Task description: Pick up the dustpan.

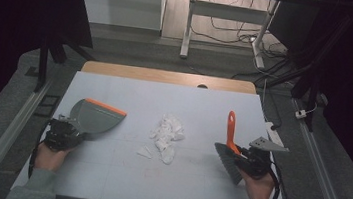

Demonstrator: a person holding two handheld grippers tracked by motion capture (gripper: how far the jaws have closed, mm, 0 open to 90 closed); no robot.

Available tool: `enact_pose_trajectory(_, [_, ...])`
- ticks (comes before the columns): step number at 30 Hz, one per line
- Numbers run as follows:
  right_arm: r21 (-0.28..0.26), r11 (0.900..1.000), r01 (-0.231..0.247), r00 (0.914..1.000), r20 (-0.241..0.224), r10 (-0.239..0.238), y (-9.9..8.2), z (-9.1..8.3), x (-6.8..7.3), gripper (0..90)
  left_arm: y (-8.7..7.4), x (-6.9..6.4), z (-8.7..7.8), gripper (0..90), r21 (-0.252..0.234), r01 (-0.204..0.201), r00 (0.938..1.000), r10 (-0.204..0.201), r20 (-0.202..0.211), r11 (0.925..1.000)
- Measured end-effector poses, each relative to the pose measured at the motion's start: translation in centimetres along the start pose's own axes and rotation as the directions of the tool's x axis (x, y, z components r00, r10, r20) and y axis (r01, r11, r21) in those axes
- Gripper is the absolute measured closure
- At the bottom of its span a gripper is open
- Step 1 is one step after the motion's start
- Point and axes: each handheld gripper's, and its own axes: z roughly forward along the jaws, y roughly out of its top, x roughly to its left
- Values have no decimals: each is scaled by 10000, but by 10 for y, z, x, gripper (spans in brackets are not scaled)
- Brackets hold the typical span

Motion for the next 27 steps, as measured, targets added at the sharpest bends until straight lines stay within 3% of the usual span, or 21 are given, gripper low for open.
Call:
enact_pose_trajectory(10, [-5,10000,-6,10000,10,6,0,0,-1,703,-4,8,-10,619,-385,-128,9989,145,452,9992])
enact_pose_trajectory(16, [6,10000,4,10000,9,-4,0,0,0,703,-9,13,-18,619,-766,-393,9971,442,626,9963])
enact_pose_trajectory(27, [5,10000,-5,10000,10,5,-1,0,-1,703,-19,17,-35,619,-1301,-1051,9850,1212,1226,9859])
